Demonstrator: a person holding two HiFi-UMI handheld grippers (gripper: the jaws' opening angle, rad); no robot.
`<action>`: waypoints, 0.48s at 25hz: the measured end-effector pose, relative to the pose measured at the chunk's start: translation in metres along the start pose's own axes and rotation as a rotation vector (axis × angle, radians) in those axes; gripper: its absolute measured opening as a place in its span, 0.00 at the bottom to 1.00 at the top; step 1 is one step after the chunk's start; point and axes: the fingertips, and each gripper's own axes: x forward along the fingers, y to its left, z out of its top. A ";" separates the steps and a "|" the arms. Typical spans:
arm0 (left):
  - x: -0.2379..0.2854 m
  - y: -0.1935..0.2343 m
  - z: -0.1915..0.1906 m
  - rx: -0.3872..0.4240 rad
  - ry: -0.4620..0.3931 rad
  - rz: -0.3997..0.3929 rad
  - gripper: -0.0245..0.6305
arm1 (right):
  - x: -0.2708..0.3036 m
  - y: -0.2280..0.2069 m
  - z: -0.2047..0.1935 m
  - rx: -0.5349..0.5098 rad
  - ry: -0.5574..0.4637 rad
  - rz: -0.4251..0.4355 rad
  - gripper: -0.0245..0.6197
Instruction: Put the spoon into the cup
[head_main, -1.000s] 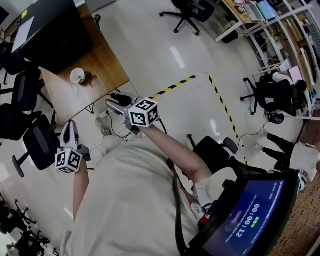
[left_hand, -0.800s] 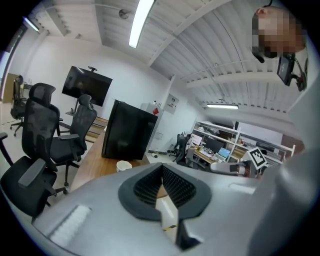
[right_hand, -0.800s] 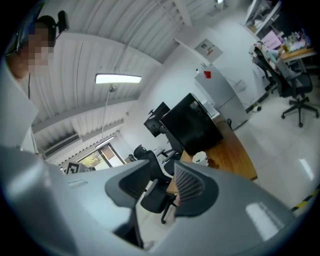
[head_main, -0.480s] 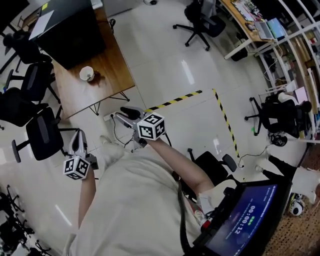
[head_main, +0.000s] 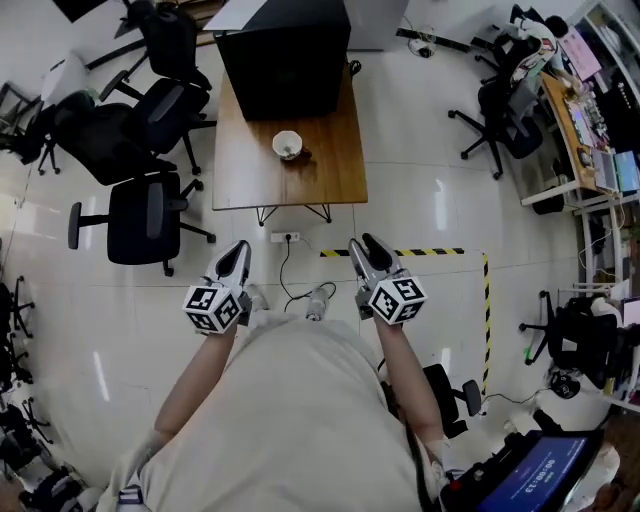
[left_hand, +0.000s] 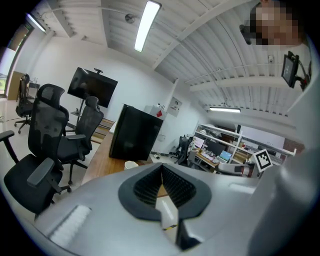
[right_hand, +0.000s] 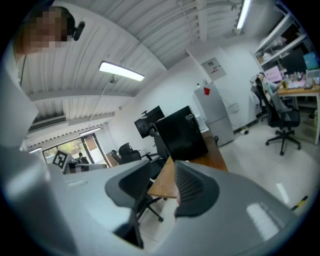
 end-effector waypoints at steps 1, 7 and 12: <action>-0.002 0.005 0.000 0.004 0.010 -0.005 0.00 | 0.002 0.001 0.000 -0.004 -0.002 -0.013 0.26; -0.009 0.034 -0.013 0.015 0.050 -0.021 0.00 | 0.014 0.001 -0.021 0.012 -0.008 -0.074 0.26; -0.008 0.053 -0.007 0.009 0.061 -0.035 0.00 | 0.040 -0.001 -0.048 0.057 0.015 -0.107 0.25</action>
